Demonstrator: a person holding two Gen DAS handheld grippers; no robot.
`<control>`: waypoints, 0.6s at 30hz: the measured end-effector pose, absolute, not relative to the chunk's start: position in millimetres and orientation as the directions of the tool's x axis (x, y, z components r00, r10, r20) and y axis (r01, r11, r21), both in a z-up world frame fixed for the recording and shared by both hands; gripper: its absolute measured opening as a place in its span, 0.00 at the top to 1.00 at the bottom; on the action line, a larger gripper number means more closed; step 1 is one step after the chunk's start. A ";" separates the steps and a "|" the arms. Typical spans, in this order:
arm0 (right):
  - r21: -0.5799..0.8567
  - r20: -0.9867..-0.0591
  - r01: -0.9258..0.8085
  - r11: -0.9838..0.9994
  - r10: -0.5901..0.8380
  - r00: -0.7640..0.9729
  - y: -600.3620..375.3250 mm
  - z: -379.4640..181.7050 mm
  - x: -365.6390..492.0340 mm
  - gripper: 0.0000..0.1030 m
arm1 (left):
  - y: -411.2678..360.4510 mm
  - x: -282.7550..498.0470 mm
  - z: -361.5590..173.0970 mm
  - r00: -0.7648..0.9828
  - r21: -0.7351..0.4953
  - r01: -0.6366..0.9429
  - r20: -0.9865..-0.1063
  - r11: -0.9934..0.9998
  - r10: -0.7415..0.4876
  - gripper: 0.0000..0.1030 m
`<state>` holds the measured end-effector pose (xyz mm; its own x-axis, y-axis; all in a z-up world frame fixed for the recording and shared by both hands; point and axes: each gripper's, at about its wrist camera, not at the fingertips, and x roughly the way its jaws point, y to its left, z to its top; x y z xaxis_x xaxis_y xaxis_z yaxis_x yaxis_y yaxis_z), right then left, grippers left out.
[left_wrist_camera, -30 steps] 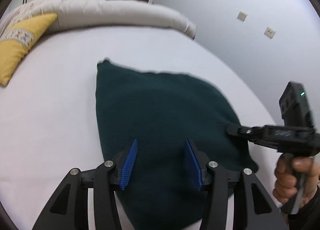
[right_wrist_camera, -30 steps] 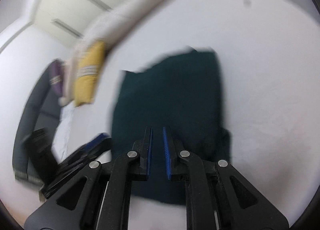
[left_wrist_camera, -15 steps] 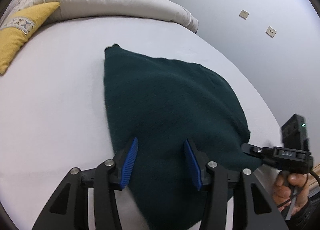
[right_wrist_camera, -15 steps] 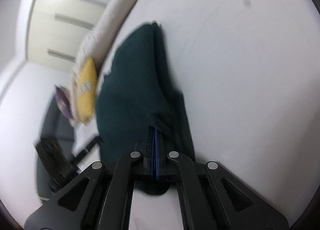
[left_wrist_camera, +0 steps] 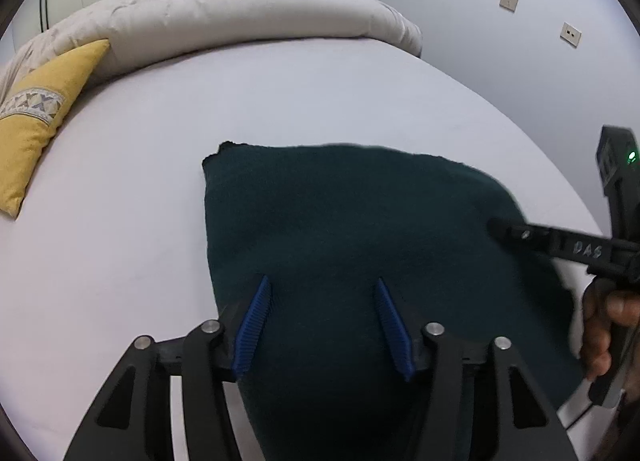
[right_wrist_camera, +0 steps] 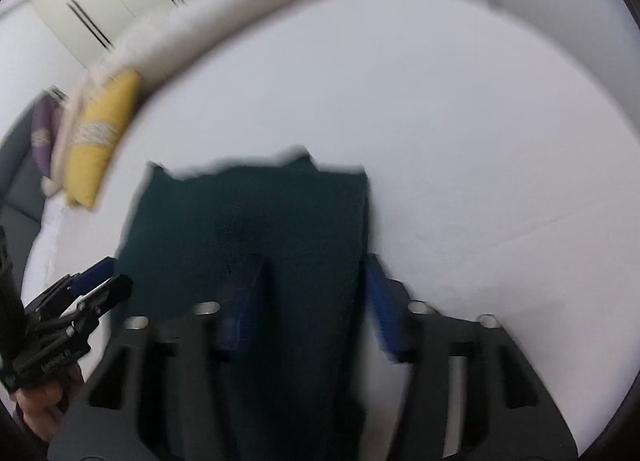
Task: Fold small clothes
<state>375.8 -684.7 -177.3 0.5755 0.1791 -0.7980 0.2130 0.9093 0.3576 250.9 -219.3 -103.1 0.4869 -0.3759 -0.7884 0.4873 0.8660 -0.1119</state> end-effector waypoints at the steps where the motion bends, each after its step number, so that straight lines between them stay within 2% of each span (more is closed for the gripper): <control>1: 0.336 -0.794 0.202 0.920 0.161 0.586 -682.1 -174.7 377.4 0.62 | -217.4 251.6 -103.8 0.484 -0.124 0.484 -0.787 0.866 -0.383 0.40; 4: 0.314 -0.783 0.211 0.926 0.127 0.608 -682.9 -172.1 380.1 0.68 | -219.0 251.7 -105.9 0.495 -0.097 0.491 -0.787 0.866 -0.369 0.38; 6: 0.386 -0.763 0.245 0.889 0.158 0.627 -696.5 -179.9 375.2 0.68 | -218.3 251.8 -108.2 0.501 -0.090 0.494 -0.784 0.865 -0.367 0.36; 8: 0.486 -0.712 0.257 0.836 0.207 0.671 -711.7 -198.5 367.7 0.71 | -214.9 253.1 -111.4 0.501 -0.093 0.491 -0.783 0.866 -0.368 0.30; 10: 0.519 -0.688 0.245 0.819 0.230 0.688 -715.3 -199.2 361.2 0.71 | -209.9 253.7 -113.2 0.498 -0.103 0.475 -0.787 0.874 -0.364 0.24; 11: 0.514 -0.694 0.249 0.821 0.227 0.683 -717.9 -200.3 362.3 0.70 | -207.1 254.7 -114.5 0.493 -0.116 0.468 -0.789 0.876 -0.368 0.21; 15: 0.413 -0.738 0.338 0.846 0.094 0.668 -709.2 -167.0 343.5 0.59 | -198.1 254.1 -115.3 0.482 -0.148 0.444 -0.792 0.884 -0.375 0.20; 18: 0.447 -0.671 0.227 0.865 0.157 0.724 -690.6 -137.6 318.2 0.59 | -197.2 250.0 -114.3 0.489 -0.141 0.444 -0.789 0.885 -0.371 0.20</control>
